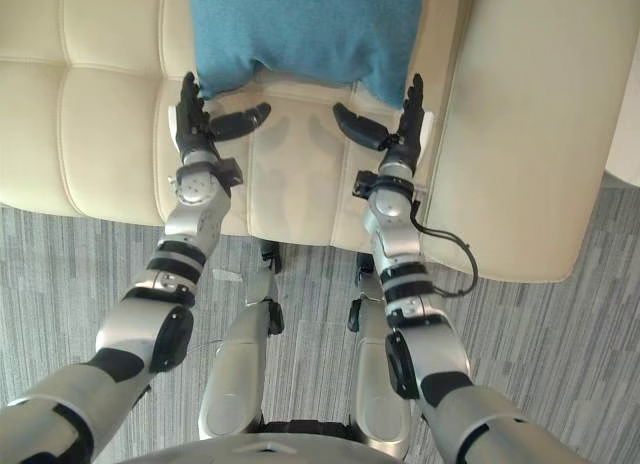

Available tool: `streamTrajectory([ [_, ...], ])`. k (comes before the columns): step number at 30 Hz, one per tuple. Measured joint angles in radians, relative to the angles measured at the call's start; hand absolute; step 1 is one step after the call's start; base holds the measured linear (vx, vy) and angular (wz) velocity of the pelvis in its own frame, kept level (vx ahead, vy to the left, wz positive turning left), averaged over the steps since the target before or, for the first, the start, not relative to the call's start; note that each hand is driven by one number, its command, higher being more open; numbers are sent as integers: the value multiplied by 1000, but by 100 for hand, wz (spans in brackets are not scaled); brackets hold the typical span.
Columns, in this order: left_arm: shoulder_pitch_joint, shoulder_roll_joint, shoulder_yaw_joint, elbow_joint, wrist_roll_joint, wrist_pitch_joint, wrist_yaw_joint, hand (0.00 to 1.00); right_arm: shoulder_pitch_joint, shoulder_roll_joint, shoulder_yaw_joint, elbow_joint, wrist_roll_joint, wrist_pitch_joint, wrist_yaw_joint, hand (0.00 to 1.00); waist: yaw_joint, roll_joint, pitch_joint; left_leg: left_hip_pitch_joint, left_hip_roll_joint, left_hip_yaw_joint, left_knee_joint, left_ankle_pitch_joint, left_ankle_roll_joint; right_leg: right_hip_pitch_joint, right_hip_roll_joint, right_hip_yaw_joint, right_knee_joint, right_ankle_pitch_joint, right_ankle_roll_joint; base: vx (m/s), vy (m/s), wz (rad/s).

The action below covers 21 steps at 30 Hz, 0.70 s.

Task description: Pick up cushions and gather them together orderly.

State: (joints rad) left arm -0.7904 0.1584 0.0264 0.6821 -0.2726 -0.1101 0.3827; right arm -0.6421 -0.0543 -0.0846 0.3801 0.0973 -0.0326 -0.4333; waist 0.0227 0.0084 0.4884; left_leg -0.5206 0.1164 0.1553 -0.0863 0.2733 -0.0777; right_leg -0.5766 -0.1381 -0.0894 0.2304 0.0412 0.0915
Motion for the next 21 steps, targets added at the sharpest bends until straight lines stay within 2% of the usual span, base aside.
streamTrajectory([
  [5, 140, 35, 4, -154, -1, -1, -26, 100, 155, -70, -75, -183, 26, -38, 55, 100, 12, 2, -2, 66, -1, -5, 0, 1, -1, 53, -5, -11, 37, -36, 1, 69, -59, 6],
  [7, 223, 34, 1, -224, -2, -12, -41, 100, 235, -78, -90, -230, 34, -56, 80, 100, 15, 3, -16, 101, 0, -7, 0, -11, -13, 91, -6, -15, 39, -50, -1, 99, -74, 6],
  [8, 294, 28, -5, -263, -2, -27, -54, 100, 305, -76, -92, -252, 55, -73, 101, 100, 18, 3, -50, 114, -1, -8, 0, -26, -23, 101, -7, -18, 46, -64, 0, 77, -49, 5],
  [10, 427, -4, -8, -316, -2, -41, -85, 100, 428, -66, -88, -266, 62, -83, 143, 100, 20, 5, -101, 151, -1, -8, 0, -43, -20, 136, -8, -22, 54, -86, -1, 101, -57, 5],
  [13, 624, -73, -18, -336, -8, -42, -142, 100, 621, -29, -54, -269, 62, -83, 223, 100, 23, 8, -149, 241, -4, -8, 0, -72, -19, 228, -11, -28, 52, -122, 2, 133, -62, 3],
  [14, 633, -75, -19, -336, -9, -42, -144, 100, 628, -27, -52, -269, 62, -83, 227, 100, 22, 8, -151, 243, -4, -8, 0, -73, -18, 232, -11, -28, 52, -124, 1, 125, -41, 3],
  [16, 783, -113, -34, -316, -13, -39, -192, 100, 751, 13, -30, -206, 59, -85, 291, 100, 20, 6, -216, 281, -4, -13, 0, -86, -21, 282, -10, -40, 33, -137, 3, 130, -26, 9],
  [21, 902, -117, -39, -128, -7, -16, -264, 100, 793, 31, -12, 112, -41, -61, 349, 100, 15, 2, -299, 364, -5, -25, 0, -104, -22, 409, -3, -68, -36, -136, 5, 68, 6, 11],
])
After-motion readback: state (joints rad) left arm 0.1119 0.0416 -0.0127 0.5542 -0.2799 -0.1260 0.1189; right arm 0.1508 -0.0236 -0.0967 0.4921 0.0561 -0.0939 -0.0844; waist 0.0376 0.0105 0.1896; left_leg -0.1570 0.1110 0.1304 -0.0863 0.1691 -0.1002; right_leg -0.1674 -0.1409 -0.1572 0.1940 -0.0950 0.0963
